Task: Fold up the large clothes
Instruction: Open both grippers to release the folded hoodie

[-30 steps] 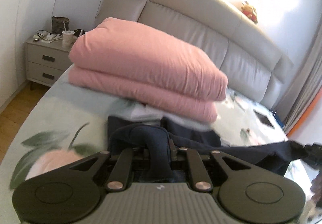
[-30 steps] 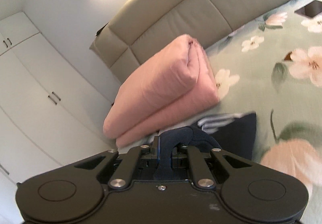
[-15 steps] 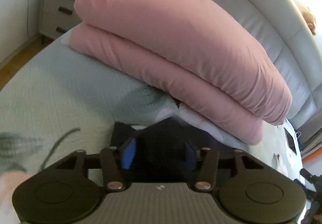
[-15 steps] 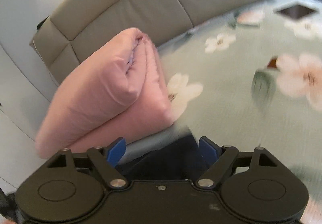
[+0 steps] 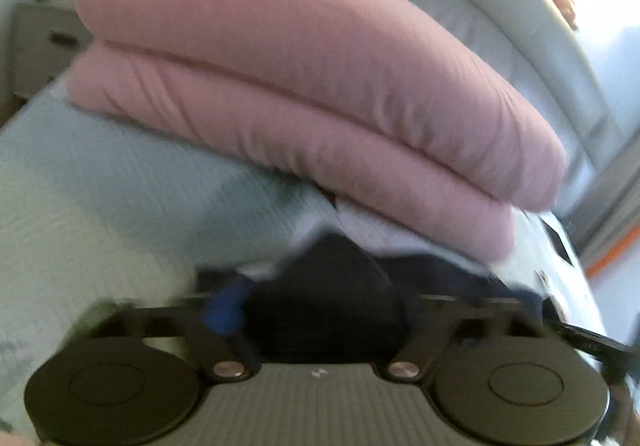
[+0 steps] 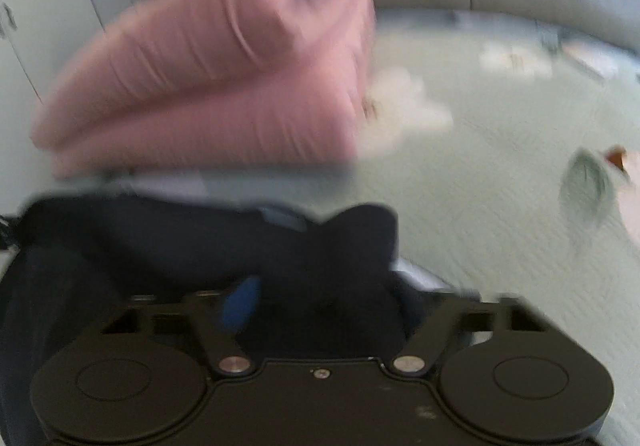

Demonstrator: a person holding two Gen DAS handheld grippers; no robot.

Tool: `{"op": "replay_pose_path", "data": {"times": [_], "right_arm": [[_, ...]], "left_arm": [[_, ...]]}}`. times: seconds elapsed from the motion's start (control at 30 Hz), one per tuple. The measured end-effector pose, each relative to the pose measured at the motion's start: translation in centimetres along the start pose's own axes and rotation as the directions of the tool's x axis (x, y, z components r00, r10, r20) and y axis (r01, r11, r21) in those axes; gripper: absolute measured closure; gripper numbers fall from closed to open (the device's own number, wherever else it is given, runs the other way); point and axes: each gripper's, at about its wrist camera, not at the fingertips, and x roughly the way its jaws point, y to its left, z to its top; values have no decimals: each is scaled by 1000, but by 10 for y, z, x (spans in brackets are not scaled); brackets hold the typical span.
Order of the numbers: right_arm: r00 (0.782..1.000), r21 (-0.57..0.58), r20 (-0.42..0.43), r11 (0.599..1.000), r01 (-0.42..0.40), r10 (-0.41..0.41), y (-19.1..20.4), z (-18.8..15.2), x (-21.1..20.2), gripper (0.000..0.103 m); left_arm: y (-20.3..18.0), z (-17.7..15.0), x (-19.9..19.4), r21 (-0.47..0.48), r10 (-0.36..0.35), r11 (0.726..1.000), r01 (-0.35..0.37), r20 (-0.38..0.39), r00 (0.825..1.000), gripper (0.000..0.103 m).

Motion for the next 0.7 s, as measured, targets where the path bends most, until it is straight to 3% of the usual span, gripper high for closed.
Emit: {"op": "replay_pose_path", "data": {"times": [0.07, 0.13, 0.2, 0.23, 0.27, 0.3, 0.33, 0.4, 0.43, 0.47, 0.5, 0.53, 0.6, 0.7], "right_arm": [[998, 65, 55, 997, 40, -43, -2, 9, -3, 91], [996, 172, 39, 982, 77, -85, -13, 19, 5, 91], [991, 198, 16, 972, 129, -135, -20, 25, 20, 91], [980, 173, -6, 966, 195, -197, -20, 25, 27, 95], [963, 142, -49, 953, 269, -264, -22, 23, 35, 95], [951, 132, -116, 945, 300, -286, -29, 20, 44, 92], [951, 154, -170, 947, 284, -257, -38, 16, 49, 84], [974, 229, -155, 953, 197, -164, -51, 6, 37, 79], [984, 247, -125, 956, 158, -131, -54, 4, 26, 58], [991, 264, -89, 957, 117, -97, -58, 0, 9, 48], [995, 278, -68, 957, 87, -71, -61, -4, -5, 31], [998, 296, -55, 954, 43, -28, -66, -9, -20, 25], [994, 317, -77, 947, -47, 76, -69, -16, -41, 25], [988, 325, -100, 942, -81, 119, -66, -31, -67, 25]], "left_arm": [[-2, 9, 3, -47, 30, 999, -28, 40, 999, 82], [-7, 17, 8, -102, 89, 991, -81, 84, 992, 84], [-14, 19, 19, -93, 198, 978, -189, 101, 975, 84], [-16, 20, 26, -89, 250, 966, -242, 96, 963, 83], [-15, 19, 33, -94, 299, 952, -292, 81, 951, 79], [-9, 19, 40, -125, 330, 938, -322, 46, 943, 66], [-3, 18, 43, -158, 325, 935, -319, 16, 945, 55], [11, 16, 39, -222, 269, 939, -264, -11, 963, 48], [16, 15, 33, -240, 226, 945, -220, -4, 974, 41], [23, 15, 25, -260, 180, 950, -173, 5, 984, 36], [30, 14, 15, -285, 140, 949, -132, 9, 990, 23], [35, 13, 7, -312, 90, 947, -82, 9, 996, 16], [42, 9, -8, -308, -23, 951, 21, -4, 1000, 16], [38, -1, -24, -193, 13, 981, -20, -38, 999, 15]]}}
